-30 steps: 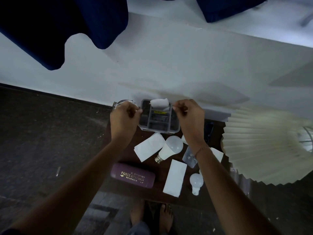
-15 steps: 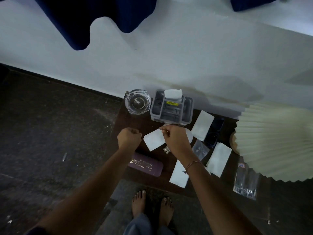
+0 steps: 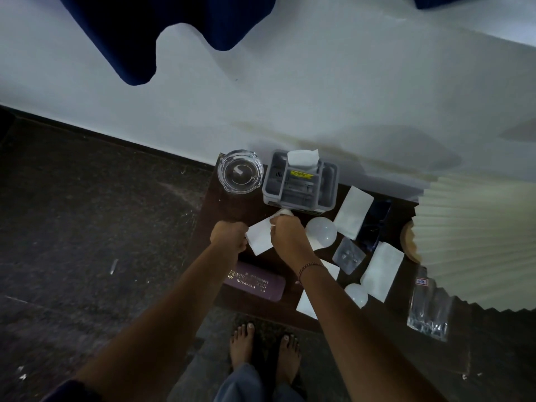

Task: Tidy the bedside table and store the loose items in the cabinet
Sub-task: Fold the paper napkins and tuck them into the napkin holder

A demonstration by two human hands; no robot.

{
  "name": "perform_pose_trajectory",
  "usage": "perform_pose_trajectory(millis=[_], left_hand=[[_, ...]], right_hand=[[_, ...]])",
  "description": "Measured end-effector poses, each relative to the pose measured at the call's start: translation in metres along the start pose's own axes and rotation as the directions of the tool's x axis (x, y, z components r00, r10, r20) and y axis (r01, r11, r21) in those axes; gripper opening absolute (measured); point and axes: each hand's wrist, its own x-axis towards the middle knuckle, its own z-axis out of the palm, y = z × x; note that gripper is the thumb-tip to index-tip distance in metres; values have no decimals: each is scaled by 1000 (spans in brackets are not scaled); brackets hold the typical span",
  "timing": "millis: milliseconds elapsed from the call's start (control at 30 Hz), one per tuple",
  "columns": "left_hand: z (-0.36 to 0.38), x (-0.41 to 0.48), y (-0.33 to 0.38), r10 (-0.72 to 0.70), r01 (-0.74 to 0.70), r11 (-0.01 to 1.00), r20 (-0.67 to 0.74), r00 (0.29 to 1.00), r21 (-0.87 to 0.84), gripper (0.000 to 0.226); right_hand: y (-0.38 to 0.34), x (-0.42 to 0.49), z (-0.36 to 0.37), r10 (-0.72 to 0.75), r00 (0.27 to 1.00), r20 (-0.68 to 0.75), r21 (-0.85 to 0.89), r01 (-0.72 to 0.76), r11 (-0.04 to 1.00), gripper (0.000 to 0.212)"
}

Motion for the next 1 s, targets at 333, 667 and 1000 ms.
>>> perform_pose_trajectory(millis=[333, 667, 1000], left_hand=[[-15, 8, 4, 141, -131, 983, -77, 987, 126, 23], [-7, 3, 0, 317, -277, 862, -24, 948, 425, 43], [-21, -3, 3, 544, -439, 470, 141, 827, 766, 47]], right_hand=[[3, -1, 4, 57, 992, -117, 93, -46, 995, 37], [-10, -2, 20, 31, 995, -97, 41, -27, 999, 35], [-9, -10, 17, -36, 982, -184, 156, 65, 986, 36]])
